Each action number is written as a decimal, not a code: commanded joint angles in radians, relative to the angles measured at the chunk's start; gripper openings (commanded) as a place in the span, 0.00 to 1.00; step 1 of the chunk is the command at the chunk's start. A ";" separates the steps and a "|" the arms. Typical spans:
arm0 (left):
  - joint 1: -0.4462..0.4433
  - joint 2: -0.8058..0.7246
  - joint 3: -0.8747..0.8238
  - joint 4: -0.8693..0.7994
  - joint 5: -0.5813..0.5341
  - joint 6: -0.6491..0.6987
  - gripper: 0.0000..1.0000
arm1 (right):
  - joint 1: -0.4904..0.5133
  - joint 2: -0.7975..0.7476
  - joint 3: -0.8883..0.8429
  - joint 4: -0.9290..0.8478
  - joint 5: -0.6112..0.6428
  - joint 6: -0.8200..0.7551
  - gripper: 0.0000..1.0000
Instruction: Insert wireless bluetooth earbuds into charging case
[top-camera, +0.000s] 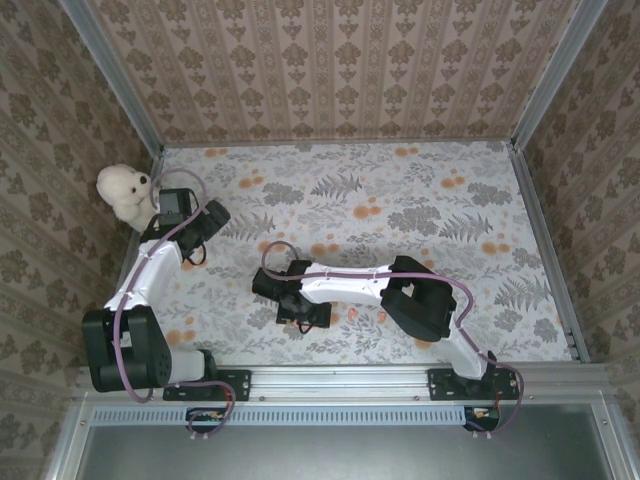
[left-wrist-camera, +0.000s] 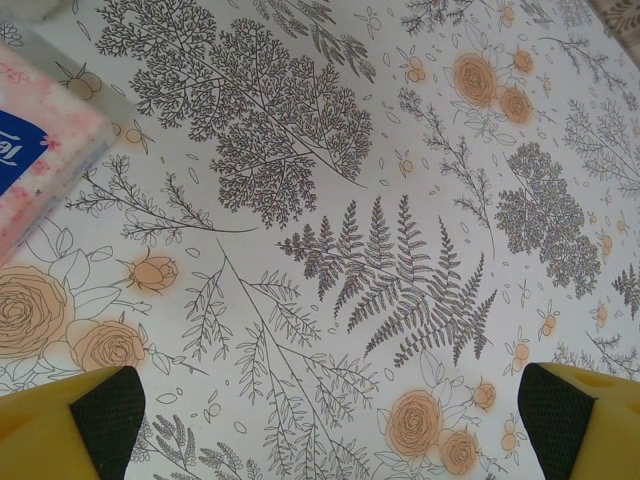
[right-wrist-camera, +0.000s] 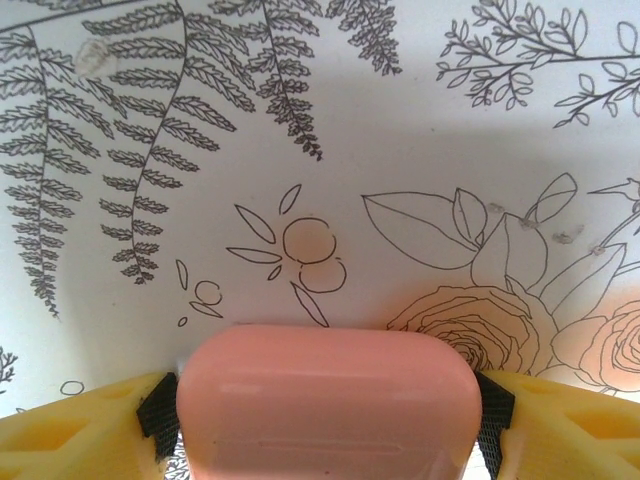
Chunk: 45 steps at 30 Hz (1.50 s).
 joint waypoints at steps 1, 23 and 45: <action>-0.008 -0.011 -0.008 0.009 0.007 -0.014 1.00 | -0.017 0.001 -0.027 -0.006 -0.001 0.002 0.80; -0.039 -0.001 -0.006 0.042 0.035 -0.008 1.00 | -0.022 -0.122 -0.052 0.034 0.077 -0.068 0.52; -0.124 0.026 -0.347 0.834 0.507 -0.134 1.00 | -0.488 -0.296 -0.147 0.412 -0.026 -0.112 0.53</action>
